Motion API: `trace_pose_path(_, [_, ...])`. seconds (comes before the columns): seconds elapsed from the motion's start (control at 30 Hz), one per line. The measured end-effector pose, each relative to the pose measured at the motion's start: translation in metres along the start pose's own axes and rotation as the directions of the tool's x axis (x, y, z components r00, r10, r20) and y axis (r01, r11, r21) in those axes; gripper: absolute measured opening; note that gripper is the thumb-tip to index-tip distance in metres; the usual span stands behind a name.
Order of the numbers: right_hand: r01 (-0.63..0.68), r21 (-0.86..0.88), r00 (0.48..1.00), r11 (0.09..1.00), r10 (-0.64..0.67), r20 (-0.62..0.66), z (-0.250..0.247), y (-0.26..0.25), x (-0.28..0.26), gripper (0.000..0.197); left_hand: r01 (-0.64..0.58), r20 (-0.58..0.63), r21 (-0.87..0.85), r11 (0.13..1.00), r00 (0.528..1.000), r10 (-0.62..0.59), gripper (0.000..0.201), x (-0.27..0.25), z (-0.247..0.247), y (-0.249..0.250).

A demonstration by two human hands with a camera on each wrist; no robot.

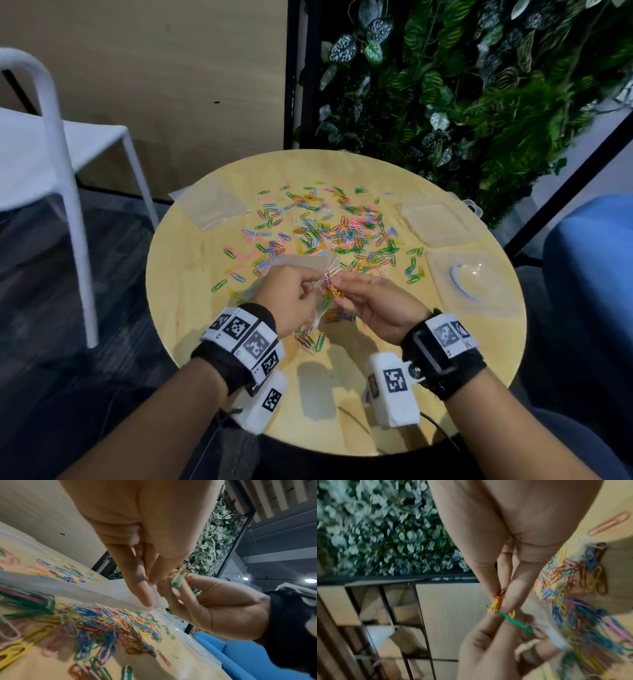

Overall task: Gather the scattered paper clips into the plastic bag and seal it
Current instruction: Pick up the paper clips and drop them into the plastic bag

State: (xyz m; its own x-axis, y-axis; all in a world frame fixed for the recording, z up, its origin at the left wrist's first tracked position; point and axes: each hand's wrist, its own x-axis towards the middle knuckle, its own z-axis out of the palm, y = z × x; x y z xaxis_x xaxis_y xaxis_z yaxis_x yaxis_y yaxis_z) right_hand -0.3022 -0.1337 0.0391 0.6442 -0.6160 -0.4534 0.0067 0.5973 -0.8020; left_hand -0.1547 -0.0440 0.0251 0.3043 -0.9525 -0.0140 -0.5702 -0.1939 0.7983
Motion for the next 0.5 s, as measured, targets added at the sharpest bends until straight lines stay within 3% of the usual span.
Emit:
trace_pose_path(0.13, [0.047, -0.088, 0.994, 0.995, -0.055, -0.091, 0.008, 0.011, 0.008, 0.011, -0.023, -0.032, -0.019, 1.000, 0.999, 0.022, 0.027, 0.000, 0.002, 0.001])
trace_pose_path(0.2, [0.032, -0.142, 0.997, 0.989, -0.042, -0.069, 0.010, 0.013, 0.010, 0.014, 0.004, -0.014, -0.038, 0.999, 1.000, -0.004, 0.030, 0.000, 0.003, 0.001])
trace_pose_path(0.27, [0.029, -0.226, 0.998, 0.974, -0.042, -0.051, 0.013, 0.014, 0.010, 0.008, 0.027, 0.007, -0.044, 0.999, 1.000, -0.027, 0.032, 0.000, 0.004, 0.003])
trace_pose_path(0.33, [0.083, -0.391, 0.991, 0.917, -0.117, -0.064, 0.013, 0.016, 0.010, 0.015, 0.023, 0.022, -0.045, 0.999, 1.000, -0.022, 0.033, 0.000, 0.004, 0.008])
trace_pose_path(0.37, [0.145, -0.554, 0.974, 0.820, -0.217, -0.066, 0.013, 0.014, 0.010, 0.015, 0.018, 0.021, -0.051, 0.999, 1.000, -0.017, 0.033, 0.000, 0.004, 0.010])
trace_pose_path(0.43, [0.214, -0.882, 0.917, 0.419, -0.397, 0.034, 0.014, 0.011, 0.008, 0.012, 0.003, -0.001, -0.065, 0.998, 1.000, -0.003, 0.033, 0.000, 0.003, 0.010])
trace_pose_path(0.47, [0.211, -0.952, 0.905, 0.222, -0.411, 0.105, 0.015, 0.009, 0.007, 0.016, 0.000, -0.011, -0.064, 0.998, 1.000, -0.001, 0.032, 0.000, 0.002, 0.009])
trace_pose_path(0.5, [0.206, -0.971, 0.910, 0.125, -0.390, 0.143, 0.019, 0.006, 0.005, 0.019, 0.005, -0.017, -0.060, 0.998, 1.000, -0.006, 0.032, 0.001, 0.001, 0.008])
